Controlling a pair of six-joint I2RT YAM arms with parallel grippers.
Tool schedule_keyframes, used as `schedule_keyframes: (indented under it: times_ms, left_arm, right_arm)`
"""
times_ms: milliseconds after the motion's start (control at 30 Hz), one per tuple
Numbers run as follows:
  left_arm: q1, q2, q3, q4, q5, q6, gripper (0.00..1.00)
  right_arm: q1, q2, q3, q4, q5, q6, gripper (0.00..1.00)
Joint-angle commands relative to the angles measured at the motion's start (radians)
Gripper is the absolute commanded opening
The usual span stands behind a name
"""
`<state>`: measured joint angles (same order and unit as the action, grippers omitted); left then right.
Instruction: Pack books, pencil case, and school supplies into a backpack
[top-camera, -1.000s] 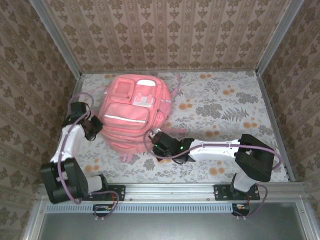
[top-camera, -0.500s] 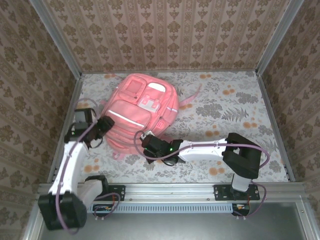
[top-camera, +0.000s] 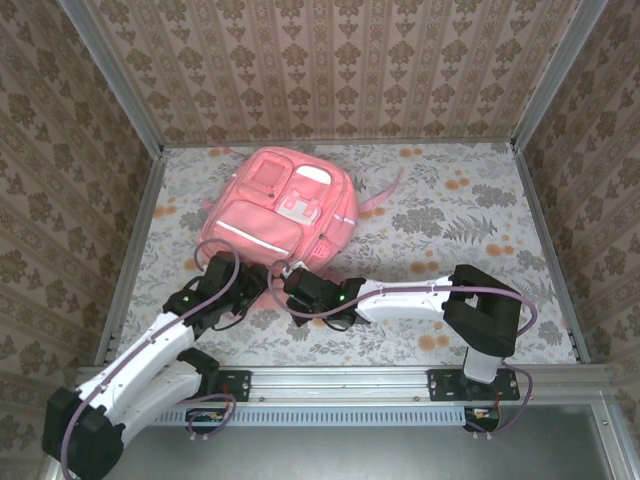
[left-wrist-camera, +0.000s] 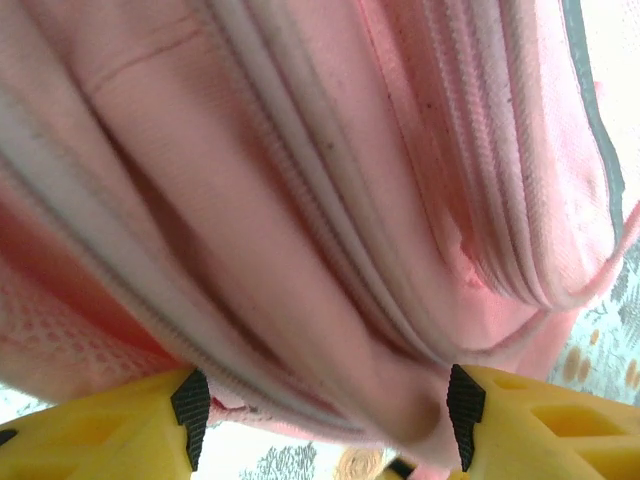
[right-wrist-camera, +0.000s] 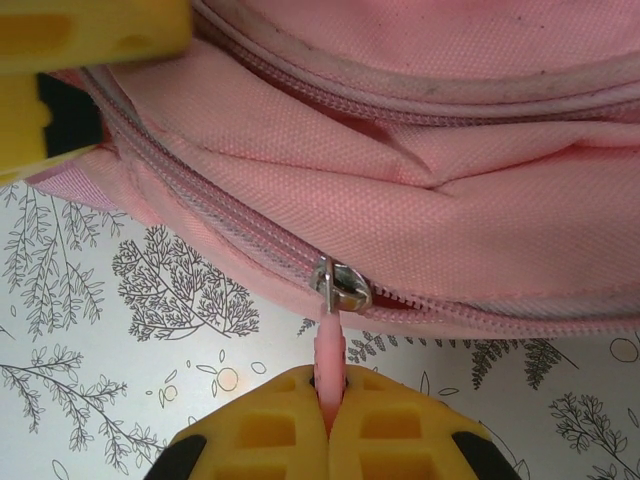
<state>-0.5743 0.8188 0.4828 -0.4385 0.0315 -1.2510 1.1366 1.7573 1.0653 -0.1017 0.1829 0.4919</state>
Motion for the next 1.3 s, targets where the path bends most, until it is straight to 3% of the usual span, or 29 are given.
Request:
schedule_keyframes:
  times_ms: [0, 67, 167, 233, 400, 733, 867, 1167, 1267]
  left_arm:
    - [-0.029, 0.057, 0.009, 0.065, -0.080, -0.063, 0.67]
    - [-0.038, 0.083, -0.004, 0.098, -0.092, -0.072, 0.56]
    - [-0.039, 0.102, 0.003, 0.084, -0.121, -0.065, 0.16]
    - [-0.039, 0.095, 0.032, 0.010, -0.155, -0.053, 0.00]
    - [-0.036, 0.027, 0.064, -0.124, -0.227, -0.018, 0.00]
    - [-0.002, -0.047, 0.068, -0.179, -0.215, 0.015, 0.00]
    - [0.002, -0.029, 0.074, -0.146, -0.178, 0.032, 0.00]
    - [-0.011, 0.095, 0.150, -0.004, -0.049, 0.089, 0.00]
    - [-0.067, 0.164, 0.189, 0.074, -0.017, 0.070, 0.00]
  right_arm:
    - [-0.003, -0.011, -0.002, 0.040, -0.018, 0.014, 0.00]
    - [-0.003, -0.014, -0.005, 0.045, -0.026, 0.014, 0.00]
    - [-0.003, -0.013, -0.008, 0.042, -0.028, 0.021, 0.00]
    - [-0.004, -0.017, -0.014, 0.035, -0.013, 0.023, 0.00]
    - [-0.059, -0.051, -0.056, -0.004, 0.057, 0.016, 0.00]
    - [-0.381, -0.076, -0.126, -0.005, 0.059, -0.071, 0.00]
    - [-0.491, -0.056, -0.110, -0.008, 0.035, -0.085, 0.00]
    - [-0.614, -0.033, -0.065, -0.036, 0.002, -0.122, 0.00]
    - [-0.621, -0.048, -0.060, -0.038, -0.003, -0.134, 0.03]
